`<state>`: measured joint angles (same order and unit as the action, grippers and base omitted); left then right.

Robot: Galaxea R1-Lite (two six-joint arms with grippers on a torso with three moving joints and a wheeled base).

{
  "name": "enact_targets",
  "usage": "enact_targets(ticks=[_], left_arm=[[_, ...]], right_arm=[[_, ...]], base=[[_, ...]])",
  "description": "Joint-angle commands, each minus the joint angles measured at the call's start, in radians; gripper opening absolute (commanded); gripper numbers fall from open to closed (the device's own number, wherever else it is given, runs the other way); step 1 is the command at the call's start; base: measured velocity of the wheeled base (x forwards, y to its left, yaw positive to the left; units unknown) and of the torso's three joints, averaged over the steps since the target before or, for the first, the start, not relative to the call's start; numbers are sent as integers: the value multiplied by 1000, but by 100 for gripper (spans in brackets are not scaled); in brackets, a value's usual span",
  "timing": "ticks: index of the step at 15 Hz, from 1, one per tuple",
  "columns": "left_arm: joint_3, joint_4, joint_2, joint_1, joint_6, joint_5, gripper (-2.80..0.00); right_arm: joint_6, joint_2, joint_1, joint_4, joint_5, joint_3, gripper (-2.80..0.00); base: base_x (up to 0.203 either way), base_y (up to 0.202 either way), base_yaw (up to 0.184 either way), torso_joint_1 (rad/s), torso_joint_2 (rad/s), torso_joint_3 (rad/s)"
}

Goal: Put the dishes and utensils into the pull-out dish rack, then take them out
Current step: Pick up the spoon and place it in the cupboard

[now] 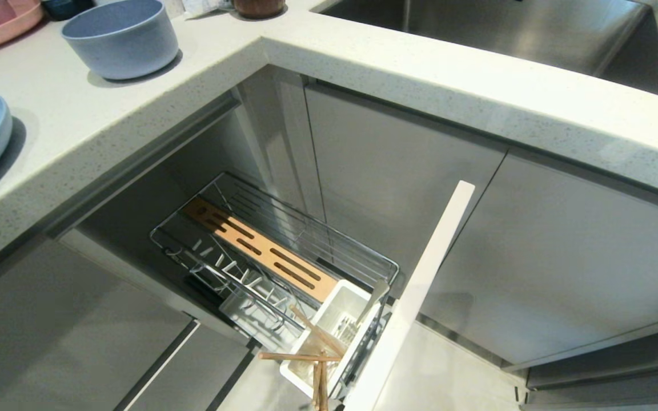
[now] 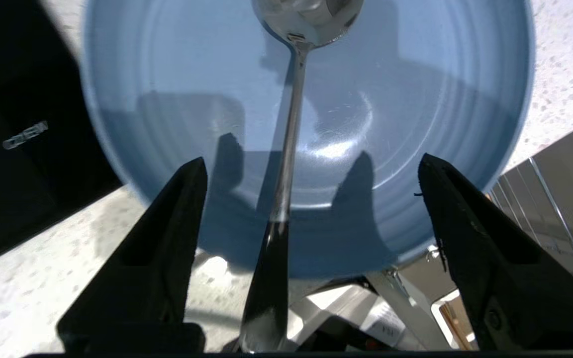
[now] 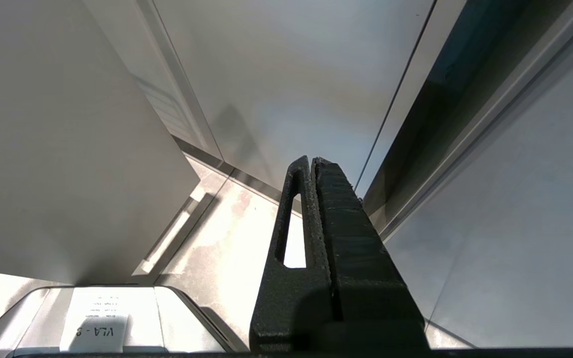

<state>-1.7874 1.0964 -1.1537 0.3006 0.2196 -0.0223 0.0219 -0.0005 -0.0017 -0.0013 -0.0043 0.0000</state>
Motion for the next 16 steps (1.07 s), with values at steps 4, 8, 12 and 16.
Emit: enact_targets(ticks=[4, 8, 12, 16], left_arm=[[18, 3, -67, -4, -3, 11, 0], [25, 2, -85, -5, -2, 39, 0], [25, 0, -87, -5, -2, 38, 0], [22, -3, -89, -5, 1, 35, -280]], right_arm=[[0, -4, 0, 0, 0, 2, -280], [0, -3, 0, 0, 0, 2, -280], [0, -3, 0, 0, 0, 2, -280], [0, -4, 0, 0, 0, 2, -280]], base=[[0, 0, 0, 0, 0, 0], [0, 0, 0, 0, 0, 0], [0, 0, 0, 0, 0, 0], [0, 0, 0, 0, 0, 0]])
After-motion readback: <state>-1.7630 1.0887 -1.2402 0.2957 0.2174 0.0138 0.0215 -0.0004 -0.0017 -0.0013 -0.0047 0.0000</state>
